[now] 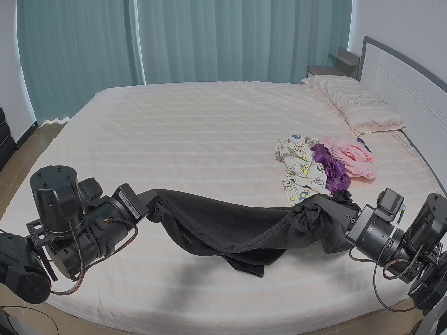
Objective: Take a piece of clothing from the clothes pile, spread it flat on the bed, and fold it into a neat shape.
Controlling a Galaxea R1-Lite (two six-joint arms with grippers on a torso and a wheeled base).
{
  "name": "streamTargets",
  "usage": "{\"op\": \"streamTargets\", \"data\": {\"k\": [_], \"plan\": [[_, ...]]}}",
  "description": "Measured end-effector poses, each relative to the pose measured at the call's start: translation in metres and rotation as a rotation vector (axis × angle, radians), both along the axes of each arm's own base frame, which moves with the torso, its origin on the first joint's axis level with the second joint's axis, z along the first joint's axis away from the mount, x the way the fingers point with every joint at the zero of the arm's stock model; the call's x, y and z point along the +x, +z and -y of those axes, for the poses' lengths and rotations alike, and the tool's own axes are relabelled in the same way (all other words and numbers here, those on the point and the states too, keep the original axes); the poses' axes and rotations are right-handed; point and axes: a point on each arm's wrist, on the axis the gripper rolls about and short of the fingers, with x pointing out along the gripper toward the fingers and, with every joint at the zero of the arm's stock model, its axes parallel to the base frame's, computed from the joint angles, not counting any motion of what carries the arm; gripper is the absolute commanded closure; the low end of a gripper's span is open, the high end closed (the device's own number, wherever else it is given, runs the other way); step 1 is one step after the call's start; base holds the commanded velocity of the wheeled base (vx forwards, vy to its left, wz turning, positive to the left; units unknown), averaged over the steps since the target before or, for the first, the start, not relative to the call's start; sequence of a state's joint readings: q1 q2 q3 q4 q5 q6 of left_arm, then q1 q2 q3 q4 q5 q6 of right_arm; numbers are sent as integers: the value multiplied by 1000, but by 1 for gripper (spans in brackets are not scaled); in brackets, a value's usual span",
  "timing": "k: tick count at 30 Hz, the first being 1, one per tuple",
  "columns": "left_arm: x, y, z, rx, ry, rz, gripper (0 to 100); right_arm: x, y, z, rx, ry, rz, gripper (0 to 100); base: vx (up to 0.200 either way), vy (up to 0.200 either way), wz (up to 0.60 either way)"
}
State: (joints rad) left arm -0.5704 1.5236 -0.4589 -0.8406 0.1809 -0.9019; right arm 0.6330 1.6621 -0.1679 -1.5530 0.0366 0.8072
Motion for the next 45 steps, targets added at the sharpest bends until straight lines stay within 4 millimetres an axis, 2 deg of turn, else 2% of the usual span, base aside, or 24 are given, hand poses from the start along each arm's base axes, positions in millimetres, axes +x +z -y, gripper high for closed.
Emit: {"op": "streamTargets", "data": {"k": [13,22,28,36,45], "plan": [[-1,1,-1,-3,-1,1,100,0,0,1,1,-1,1,100,0,200,0],[-2,-3,-4,2,8,-14,100,6,3,1,6,-12,15,100,0,0,0],[-5,-5,-4,4,2,-17,100,5,2,3,-7,-26,20,100,-200,0,0],[-22,-4,-3,2,-43,-9,100,-18,15,16,21,-15,71,100,-200,0,0],[-45,17,-15,-36,-50,78,100,-51,47,37,106,-9,225,100,-200,0,0]]}}
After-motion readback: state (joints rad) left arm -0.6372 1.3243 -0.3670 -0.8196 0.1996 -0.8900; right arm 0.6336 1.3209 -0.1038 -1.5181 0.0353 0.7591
